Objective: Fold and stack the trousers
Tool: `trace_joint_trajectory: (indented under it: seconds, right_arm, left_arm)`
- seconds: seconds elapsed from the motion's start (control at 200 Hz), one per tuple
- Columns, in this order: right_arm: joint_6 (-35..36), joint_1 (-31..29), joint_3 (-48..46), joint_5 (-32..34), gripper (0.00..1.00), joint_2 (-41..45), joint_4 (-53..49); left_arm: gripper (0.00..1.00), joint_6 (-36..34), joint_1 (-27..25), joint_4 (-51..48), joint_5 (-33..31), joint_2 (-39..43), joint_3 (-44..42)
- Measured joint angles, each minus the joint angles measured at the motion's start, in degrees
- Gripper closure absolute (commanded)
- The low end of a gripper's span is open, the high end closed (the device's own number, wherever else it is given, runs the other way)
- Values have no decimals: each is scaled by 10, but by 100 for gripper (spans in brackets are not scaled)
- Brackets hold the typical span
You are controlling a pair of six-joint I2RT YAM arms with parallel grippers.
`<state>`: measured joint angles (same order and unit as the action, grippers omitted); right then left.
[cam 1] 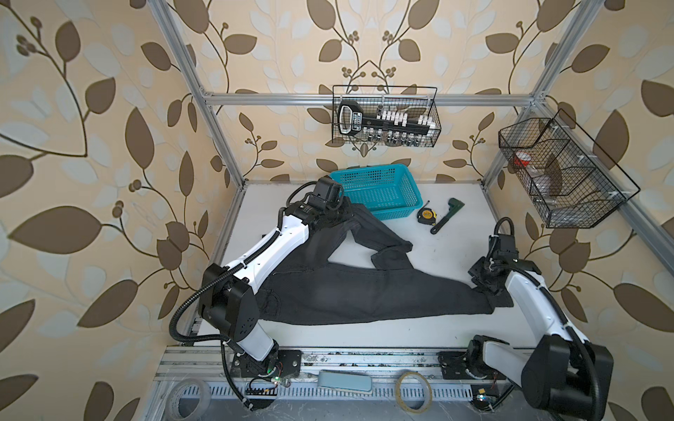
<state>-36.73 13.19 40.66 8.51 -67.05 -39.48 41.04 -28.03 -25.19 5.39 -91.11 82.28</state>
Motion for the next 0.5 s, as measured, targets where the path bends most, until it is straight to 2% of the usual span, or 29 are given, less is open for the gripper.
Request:
trace_joint_trajectory:
  seconds: [0.14,0.23,0.405,0.5]
  right_arm:
    - [21,1,-10,-4,46,-12,19]
    - [29,8,-10,2,50,-35,32]
    - [26,35,-13,35,68,-61,40]
    - [19,40,-13,57,84,-55,40]
  left_arm:
    - [100,1,0,6,13,0,-6]
    - [100,5,0,21,36,0,-27]
    - [100,-3,-13,30,68,-21,-68]
    - [100,-18,-32,32,77,-41,-84]
